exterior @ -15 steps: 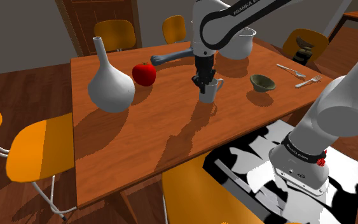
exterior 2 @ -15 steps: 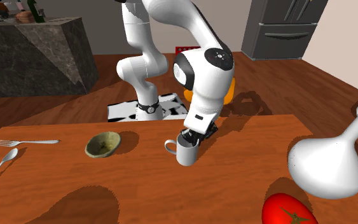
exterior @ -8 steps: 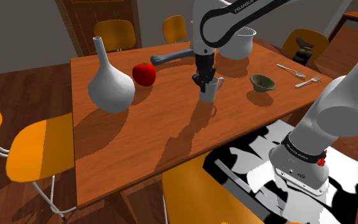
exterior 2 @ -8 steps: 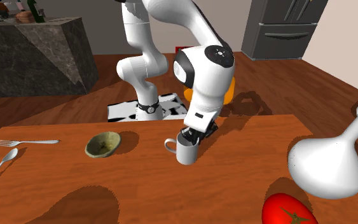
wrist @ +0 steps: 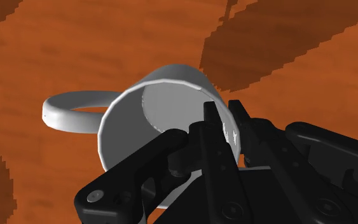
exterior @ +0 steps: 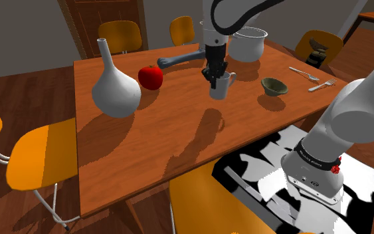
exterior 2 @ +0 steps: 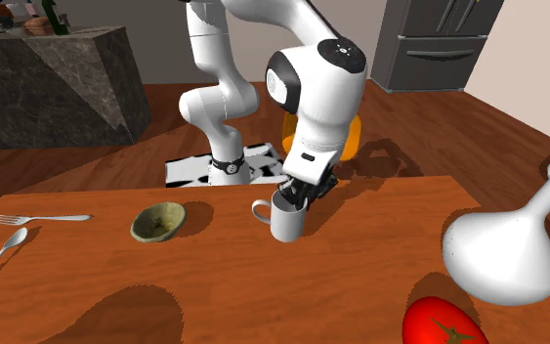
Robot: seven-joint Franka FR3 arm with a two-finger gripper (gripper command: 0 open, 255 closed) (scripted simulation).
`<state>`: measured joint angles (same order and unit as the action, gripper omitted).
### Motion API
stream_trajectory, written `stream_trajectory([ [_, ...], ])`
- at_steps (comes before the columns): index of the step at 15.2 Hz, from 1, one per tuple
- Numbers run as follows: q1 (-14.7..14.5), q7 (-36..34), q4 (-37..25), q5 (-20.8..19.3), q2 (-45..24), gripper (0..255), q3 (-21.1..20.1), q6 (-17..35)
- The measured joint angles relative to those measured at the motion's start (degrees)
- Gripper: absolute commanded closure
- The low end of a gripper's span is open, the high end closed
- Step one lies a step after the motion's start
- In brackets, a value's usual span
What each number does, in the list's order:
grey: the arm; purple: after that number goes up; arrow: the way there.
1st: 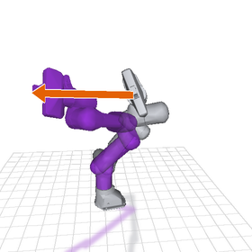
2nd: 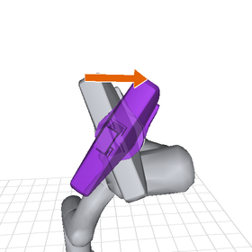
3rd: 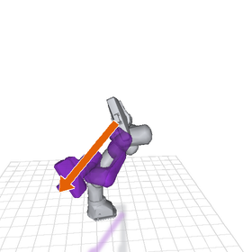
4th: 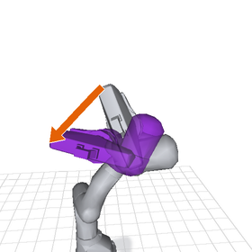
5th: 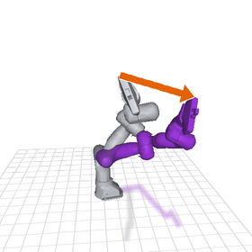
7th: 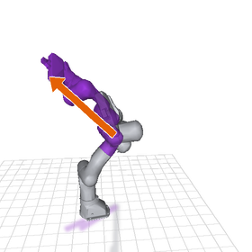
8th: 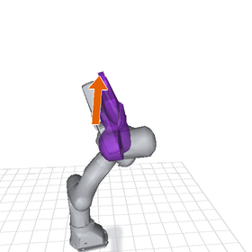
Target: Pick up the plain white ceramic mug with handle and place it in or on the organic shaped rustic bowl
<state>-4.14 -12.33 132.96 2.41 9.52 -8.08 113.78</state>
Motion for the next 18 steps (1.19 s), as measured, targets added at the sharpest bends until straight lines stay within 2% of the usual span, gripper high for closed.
stream_trajectory([
  [18, 0.07, 0.16, -9.9, 0.23, 4.38, 255, 0.42, -14.26],
])
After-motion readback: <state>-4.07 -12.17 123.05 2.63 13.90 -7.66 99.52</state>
